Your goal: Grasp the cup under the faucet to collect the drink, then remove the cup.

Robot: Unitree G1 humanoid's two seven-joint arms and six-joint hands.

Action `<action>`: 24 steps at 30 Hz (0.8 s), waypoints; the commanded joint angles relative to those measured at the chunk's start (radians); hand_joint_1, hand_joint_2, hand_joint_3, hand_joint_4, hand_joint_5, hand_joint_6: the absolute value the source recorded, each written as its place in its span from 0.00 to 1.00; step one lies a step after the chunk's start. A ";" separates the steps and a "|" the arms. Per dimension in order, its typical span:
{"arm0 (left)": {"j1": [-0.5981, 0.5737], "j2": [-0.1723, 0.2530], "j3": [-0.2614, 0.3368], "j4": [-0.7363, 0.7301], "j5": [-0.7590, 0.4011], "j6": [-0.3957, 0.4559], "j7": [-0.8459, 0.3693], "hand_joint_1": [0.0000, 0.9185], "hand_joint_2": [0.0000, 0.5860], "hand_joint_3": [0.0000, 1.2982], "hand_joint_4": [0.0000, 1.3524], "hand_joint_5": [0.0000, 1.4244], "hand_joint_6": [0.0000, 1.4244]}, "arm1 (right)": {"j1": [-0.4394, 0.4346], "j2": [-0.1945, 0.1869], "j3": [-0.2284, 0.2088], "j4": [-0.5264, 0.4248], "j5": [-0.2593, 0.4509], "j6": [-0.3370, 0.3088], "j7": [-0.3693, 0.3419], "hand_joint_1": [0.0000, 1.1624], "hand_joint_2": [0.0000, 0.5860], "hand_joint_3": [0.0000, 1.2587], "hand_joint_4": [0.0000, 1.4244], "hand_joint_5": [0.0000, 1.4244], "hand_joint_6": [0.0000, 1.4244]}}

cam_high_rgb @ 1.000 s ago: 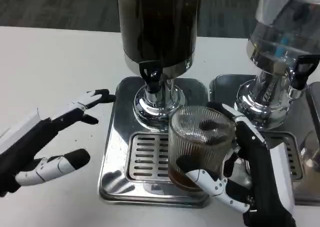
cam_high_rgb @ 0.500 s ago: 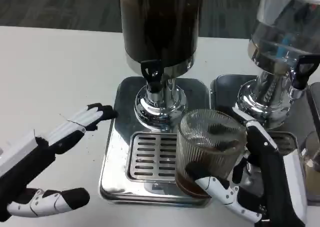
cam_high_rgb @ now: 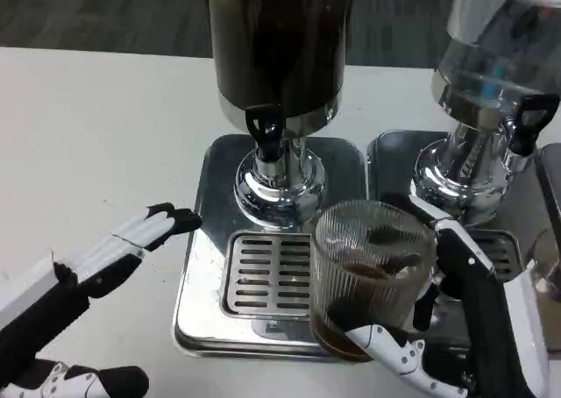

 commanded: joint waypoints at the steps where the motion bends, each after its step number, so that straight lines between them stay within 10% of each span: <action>1: 0.032 0.017 -0.009 -0.013 0.022 -0.029 0.017 0.00 0.19 0.05 0.00 0.00 0.11 | 0.009 0.013 -0.002 -0.032 0.016 -0.053 -0.012 0.68 0.34 0.41 0.45 0.65 0.85; 24: 0.062 0.008 -0.012 -0.029 0.052 -0.015 0.075 0.00 0.19 0.05 0.00 0.00 0.11 | 0.022 0.009 -0.031 -0.015 0.025 -0.095 -0.006 0.68 0.34 0.41 0.45 0.66 0.86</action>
